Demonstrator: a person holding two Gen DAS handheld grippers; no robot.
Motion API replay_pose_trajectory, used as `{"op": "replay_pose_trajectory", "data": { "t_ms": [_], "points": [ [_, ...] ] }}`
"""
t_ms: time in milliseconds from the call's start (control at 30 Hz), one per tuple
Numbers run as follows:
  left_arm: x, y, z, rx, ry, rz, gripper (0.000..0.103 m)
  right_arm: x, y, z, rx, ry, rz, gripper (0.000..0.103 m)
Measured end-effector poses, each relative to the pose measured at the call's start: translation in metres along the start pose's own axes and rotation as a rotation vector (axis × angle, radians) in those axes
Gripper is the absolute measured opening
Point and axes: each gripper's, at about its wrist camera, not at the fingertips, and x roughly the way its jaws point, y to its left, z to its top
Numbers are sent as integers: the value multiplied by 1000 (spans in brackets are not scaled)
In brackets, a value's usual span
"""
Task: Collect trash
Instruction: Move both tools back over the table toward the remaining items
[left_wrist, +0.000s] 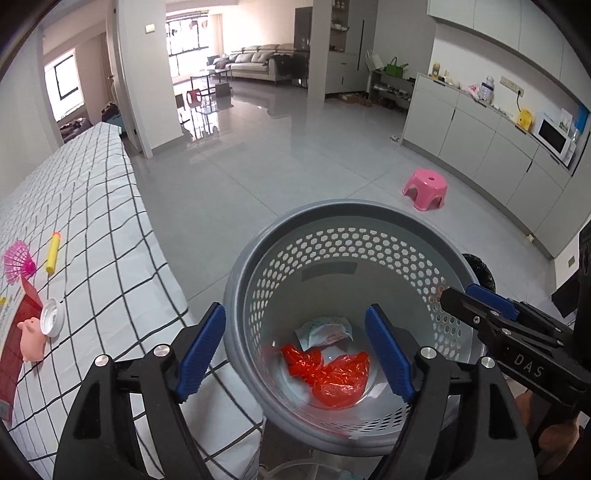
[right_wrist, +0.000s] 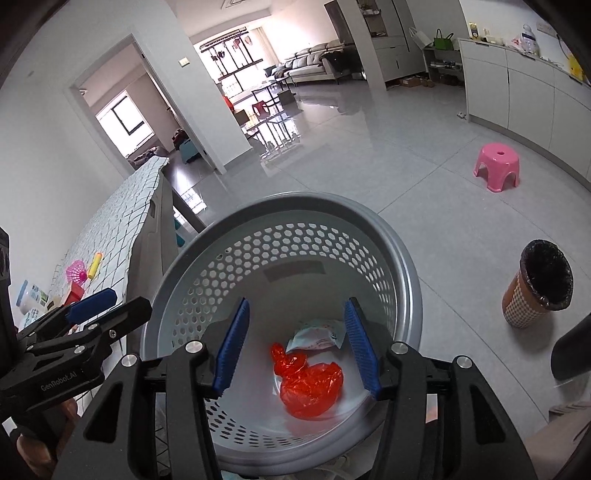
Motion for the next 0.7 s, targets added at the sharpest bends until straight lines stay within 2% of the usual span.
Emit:
{"op": "replay_pose_trajectory", "data": {
  "t_ms": [333, 700],
  "points": [
    [-32, 34, -10, -60, -68, 50, 84, -8, 34, -3, -54, -26, 37, 52],
    [-82, 98, -29, -171, -152, 154, 91, -7, 118, -3, -187, -41, 141, 57]
  ]
}}
